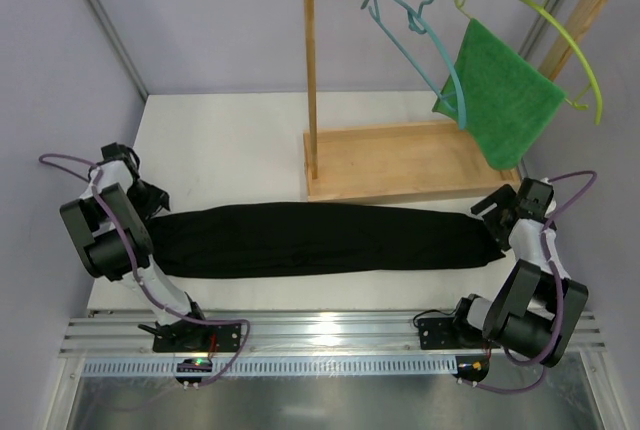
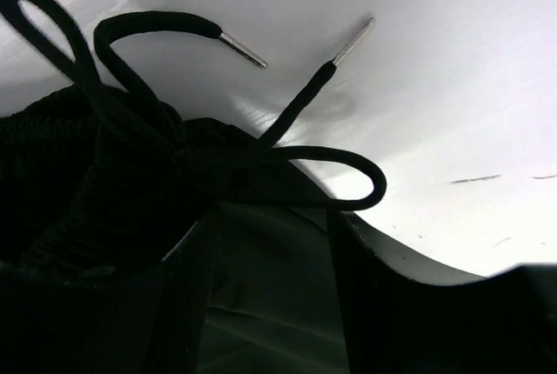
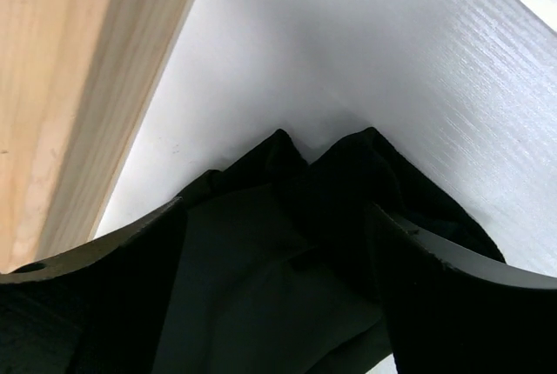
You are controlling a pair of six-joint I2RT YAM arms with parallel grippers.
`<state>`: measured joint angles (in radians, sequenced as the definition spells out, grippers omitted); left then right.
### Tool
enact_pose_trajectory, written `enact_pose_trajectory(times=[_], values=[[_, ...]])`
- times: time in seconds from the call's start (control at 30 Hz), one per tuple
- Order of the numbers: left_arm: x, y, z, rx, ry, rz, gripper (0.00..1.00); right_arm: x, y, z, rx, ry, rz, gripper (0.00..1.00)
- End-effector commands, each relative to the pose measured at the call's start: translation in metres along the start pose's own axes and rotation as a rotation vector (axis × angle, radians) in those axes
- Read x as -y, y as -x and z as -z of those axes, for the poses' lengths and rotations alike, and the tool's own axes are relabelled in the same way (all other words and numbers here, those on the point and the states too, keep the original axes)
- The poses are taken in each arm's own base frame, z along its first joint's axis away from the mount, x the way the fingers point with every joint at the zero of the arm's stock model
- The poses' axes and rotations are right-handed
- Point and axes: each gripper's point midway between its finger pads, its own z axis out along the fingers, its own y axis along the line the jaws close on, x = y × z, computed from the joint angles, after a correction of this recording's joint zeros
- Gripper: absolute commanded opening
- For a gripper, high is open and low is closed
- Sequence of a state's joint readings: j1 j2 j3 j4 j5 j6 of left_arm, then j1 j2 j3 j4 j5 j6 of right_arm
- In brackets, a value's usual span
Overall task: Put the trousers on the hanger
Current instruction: Fold the trousers
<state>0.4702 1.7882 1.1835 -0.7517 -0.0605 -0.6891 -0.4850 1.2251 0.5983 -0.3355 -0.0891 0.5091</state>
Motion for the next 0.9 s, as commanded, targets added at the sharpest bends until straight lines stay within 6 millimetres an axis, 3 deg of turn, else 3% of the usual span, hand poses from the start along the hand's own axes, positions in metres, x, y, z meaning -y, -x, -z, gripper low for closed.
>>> enact_pose_trajectory(times=[0.0, 0.1, 0.27, 0.47, 0.53, 0.57, 0.8, 0.87], values=[[0.020, 0.038, 0.034, 0.174, -0.072, 0.059, 0.54, -0.012, 0.016, 0.015, 0.052, 0.047, -0.042, 0.85], [0.030, 0.048, 0.059, 0.242, -0.126, 0.058, 0.55, -0.005, 0.011, 0.017, 0.035, 0.038, -0.103, 0.91], [0.046, 0.043, 0.080, 0.232, -0.192, 0.023, 0.55, 0.015, 0.002, 0.021, 0.053, 0.011, -0.157, 0.94], [0.049, 0.022, 0.075, 0.162, -0.223, 0.014, 0.55, 0.023, 0.021, 0.035, 0.065, -0.013, -0.179, 0.99], [0.049, 0.009, 0.070, 0.125, -0.247, 0.023, 0.54, 0.035, 0.023, 0.035, 0.066, -0.015, -0.261, 1.00], [0.053, 0.007, 0.070, 0.124, -0.268, 0.029, 0.54, 0.041, 0.015, 0.032, 0.050, -0.004, -0.282, 1.00], [0.057, -0.006, 0.060, 0.062, -0.284, 0.020, 0.54, 0.047, 0.011, 0.025, 0.063, 0.028, -0.264, 1.00], [0.058, -0.007, 0.060, 0.061, -0.287, 0.014, 0.54, 0.045, -0.002, 0.016, 0.016, 0.059, -0.284, 1.00]])
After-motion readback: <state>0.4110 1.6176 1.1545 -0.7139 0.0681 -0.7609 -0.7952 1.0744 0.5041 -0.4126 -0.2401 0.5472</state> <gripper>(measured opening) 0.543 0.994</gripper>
